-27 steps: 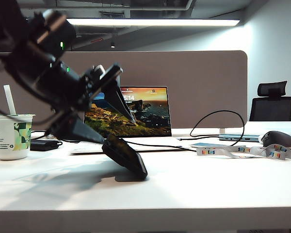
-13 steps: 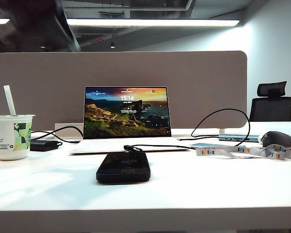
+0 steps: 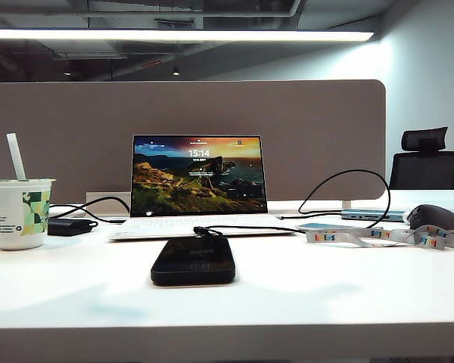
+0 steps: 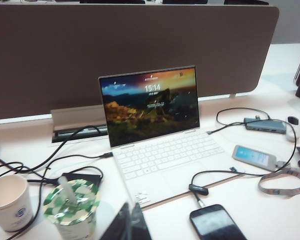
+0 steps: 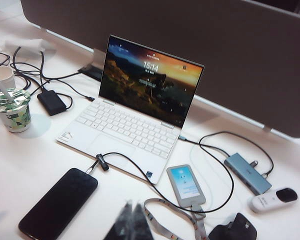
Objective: Pick up the black phone, pick up the charger plug, insert the charger plug into the phone's charging port, and finally place the connected phone back on the desk.
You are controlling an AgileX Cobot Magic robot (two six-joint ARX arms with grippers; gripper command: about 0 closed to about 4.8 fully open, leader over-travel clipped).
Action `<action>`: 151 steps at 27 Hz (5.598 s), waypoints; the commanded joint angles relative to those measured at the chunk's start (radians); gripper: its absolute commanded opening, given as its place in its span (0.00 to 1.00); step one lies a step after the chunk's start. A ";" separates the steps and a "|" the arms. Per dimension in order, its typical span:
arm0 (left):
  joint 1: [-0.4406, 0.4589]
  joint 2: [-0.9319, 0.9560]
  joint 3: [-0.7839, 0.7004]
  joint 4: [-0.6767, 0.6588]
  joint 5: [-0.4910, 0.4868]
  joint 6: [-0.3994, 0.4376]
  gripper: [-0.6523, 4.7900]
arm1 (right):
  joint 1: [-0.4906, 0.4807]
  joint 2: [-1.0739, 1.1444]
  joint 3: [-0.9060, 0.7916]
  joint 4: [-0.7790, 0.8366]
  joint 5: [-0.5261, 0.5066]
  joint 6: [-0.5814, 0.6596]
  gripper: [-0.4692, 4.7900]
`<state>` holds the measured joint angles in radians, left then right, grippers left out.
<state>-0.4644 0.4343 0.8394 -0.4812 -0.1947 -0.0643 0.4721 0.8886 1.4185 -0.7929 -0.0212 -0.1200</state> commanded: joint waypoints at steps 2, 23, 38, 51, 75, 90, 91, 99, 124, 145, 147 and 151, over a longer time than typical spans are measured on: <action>0.002 -0.185 -0.124 0.000 -0.002 0.012 0.11 | 0.000 -0.194 -0.303 0.258 -0.001 -0.014 0.08; 0.002 -0.430 -0.714 0.422 0.237 0.046 0.11 | 0.000 -0.628 -0.944 0.243 0.045 0.014 0.08; 0.391 -0.431 -0.729 0.473 0.357 0.050 0.11 | 0.000 -0.628 -0.944 0.243 0.047 0.014 0.08; 0.429 -0.431 -0.832 0.580 0.216 0.077 0.11 | 0.000 -0.632 -0.944 0.243 0.045 0.014 0.08; 0.375 -0.431 -0.832 0.549 0.154 0.075 0.11 | 0.000 -0.632 -0.944 0.243 0.045 0.014 0.08; 0.375 -0.431 -0.832 0.548 0.153 0.075 0.11 | -0.043 -0.692 -1.126 0.493 0.186 0.012 0.08; 0.375 -0.431 -0.832 0.548 0.154 0.075 0.11 | -0.058 -0.703 -1.165 0.566 0.195 0.012 0.08; 0.375 -0.431 -0.832 0.548 0.153 0.075 0.11 | -0.170 -0.722 -1.342 0.831 0.173 0.016 0.08; 0.375 -0.431 -0.832 0.546 0.153 0.075 0.11 | -0.444 -0.886 -1.414 0.840 -0.009 0.173 0.08; 0.375 -0.431 -0.832 0.546 0.154 0.075 0.11 | -0.450 -0.886 -1.413 0.825 0.079 0.172 0.08; 0.375 -0.431 -0.832 0.546 0.154 0.075 0.11 | -0.450 -0.886 -1.413 0.826 0.079 0.172 0.08; 0.375 -0.431 -0.832 0.546 0.154 0.075 0.11 | -0.450 -0.886 -1.413 0.826 0.079 0.172 0.08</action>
<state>-0.0910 0.0032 0.0074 0.0559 -0.0422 0.0078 0.0219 0.0029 0.0090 0.0235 0.0532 0.0483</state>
